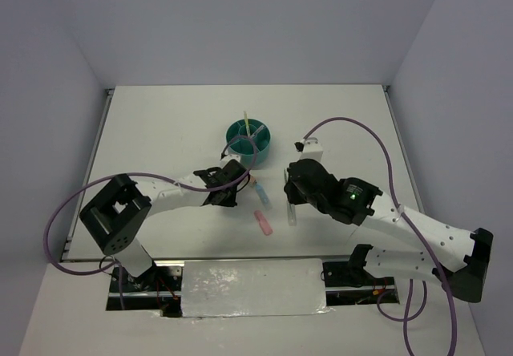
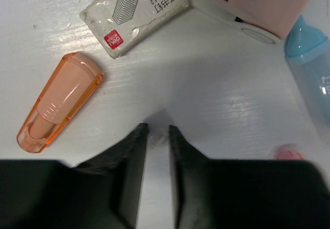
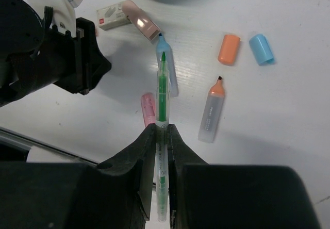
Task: Sort the stationery into containers
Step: Close the pen cap on the pen.
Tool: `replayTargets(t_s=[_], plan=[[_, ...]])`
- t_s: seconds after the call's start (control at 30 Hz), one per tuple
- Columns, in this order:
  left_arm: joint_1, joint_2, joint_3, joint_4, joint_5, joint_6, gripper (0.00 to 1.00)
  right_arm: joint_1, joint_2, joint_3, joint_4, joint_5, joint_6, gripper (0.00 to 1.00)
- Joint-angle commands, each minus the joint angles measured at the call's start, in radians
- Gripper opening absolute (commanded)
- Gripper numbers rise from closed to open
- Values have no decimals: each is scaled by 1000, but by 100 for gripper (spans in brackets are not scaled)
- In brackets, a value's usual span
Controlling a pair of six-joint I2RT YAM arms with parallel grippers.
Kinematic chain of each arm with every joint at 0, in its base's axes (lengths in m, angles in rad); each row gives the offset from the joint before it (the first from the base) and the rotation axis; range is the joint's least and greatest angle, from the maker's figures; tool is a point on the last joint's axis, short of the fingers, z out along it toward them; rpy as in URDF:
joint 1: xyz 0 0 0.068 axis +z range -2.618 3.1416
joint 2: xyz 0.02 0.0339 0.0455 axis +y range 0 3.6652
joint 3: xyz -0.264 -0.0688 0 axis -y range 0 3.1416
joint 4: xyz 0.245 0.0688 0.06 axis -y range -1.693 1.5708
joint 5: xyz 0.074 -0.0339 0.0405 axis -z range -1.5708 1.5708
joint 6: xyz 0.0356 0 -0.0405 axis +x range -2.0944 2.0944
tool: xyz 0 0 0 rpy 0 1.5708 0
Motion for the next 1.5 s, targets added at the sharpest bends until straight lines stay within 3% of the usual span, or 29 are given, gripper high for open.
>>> replayTargets(t_s=[0.0, 0.1, 0.3, 0.43, 0.63, 0.83, 1.13, 1.23, 1.37, 1.47], plan=[[0, -5, -51, -34, 25, -15, 43, 8, -51, 31, 10, 9, -5, 0], [-1, 1, -54, -33, 28, -8, 51, 7, -47, 31, 9, 9, -4, 0], [-15, 8, -60, -42, 25, -16, 48, 11, -56, 31, 4, 11, -2, 0], [-24, 7, -60, -59, 15, -16, 36, 16, -63, 33, 7, 9, -1, 0], [-53, -8, -73, -76, 8, -28, 45, 20, -62, 34, 0, 12, 1, 0], [-63, -7, -92, -80, 1, -41, 45, 30, -54, 43, 3, 14, 1, 0], [-63, 1, -114, -77, -4, -42, 29, 39, -50, 60, -5, 24, 3, 0], [-63, 1, -120, -79, -1, -45, 20, 39, -41, 68, -10, 27, 3, 0], [-63, -14, -134, -70, 16, -48, 0, 39, -40, 50, 18, 21, -11, 0], [-63, -59, -113, -79, 16, -54, 0, 33, -73, -1, 128, -17, -36, 0]])
